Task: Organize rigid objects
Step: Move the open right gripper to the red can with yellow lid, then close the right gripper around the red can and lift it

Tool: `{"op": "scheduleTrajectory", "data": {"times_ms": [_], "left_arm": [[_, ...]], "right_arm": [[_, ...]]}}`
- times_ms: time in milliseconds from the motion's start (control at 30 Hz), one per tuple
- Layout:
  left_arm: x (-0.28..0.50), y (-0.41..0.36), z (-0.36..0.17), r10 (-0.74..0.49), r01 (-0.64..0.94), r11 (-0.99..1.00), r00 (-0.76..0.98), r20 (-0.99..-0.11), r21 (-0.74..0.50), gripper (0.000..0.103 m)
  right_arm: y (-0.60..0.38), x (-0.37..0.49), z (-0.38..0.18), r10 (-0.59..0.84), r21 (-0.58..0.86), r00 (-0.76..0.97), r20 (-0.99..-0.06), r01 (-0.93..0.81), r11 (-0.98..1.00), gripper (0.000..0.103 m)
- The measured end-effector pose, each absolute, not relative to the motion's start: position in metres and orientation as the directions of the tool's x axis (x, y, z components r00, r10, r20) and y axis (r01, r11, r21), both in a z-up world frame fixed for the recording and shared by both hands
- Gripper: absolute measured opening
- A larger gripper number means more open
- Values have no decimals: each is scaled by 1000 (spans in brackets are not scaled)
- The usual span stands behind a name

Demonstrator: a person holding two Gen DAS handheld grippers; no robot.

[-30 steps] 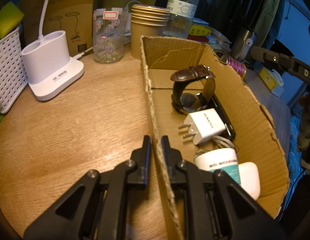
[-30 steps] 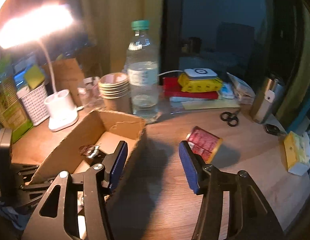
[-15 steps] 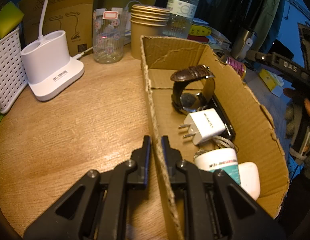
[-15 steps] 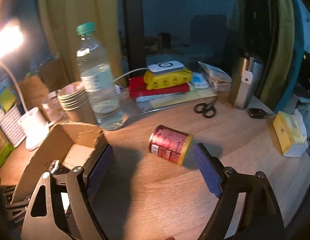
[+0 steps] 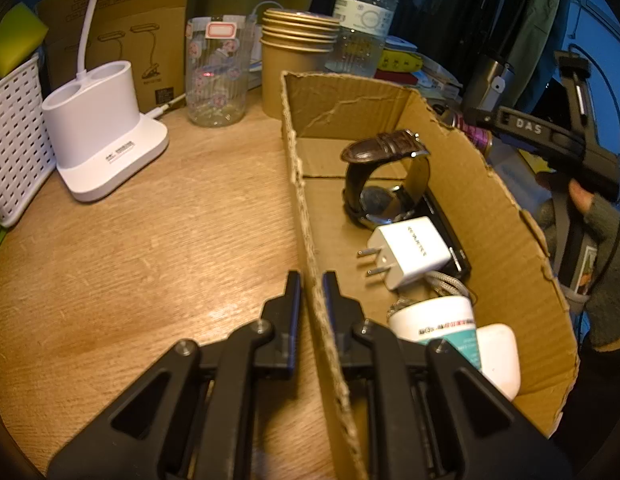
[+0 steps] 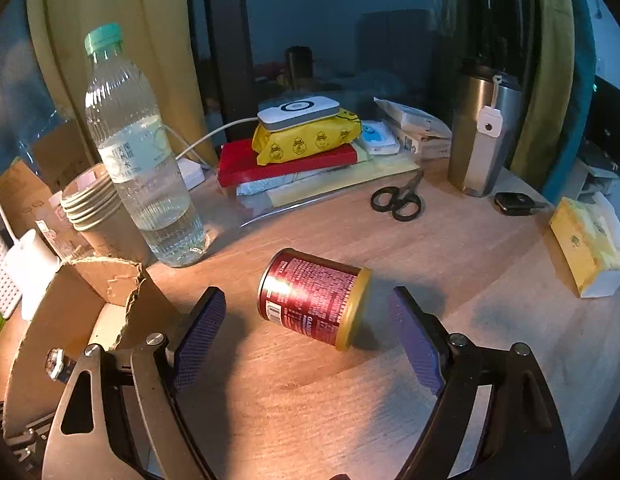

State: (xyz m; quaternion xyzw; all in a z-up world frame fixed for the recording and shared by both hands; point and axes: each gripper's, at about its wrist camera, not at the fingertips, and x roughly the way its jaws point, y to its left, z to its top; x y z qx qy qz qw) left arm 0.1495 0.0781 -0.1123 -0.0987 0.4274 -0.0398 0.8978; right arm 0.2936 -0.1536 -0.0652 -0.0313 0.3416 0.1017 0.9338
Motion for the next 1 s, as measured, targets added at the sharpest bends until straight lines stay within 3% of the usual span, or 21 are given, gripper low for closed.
{"op": "scheduleTrajectory", "data": {"times_ms": [867,1000], "left_arm": [[150,78,-112,-156,-13,977,632,-760,-211,12],[150,78,-112,-156,-13,977,632,-760,-211,12]], "right_arm": [[-144,321,-88,93,-43,737,-669,-163,986,86],[-146,323,-89,90,-42,737,-670,-158,987,81]]}}
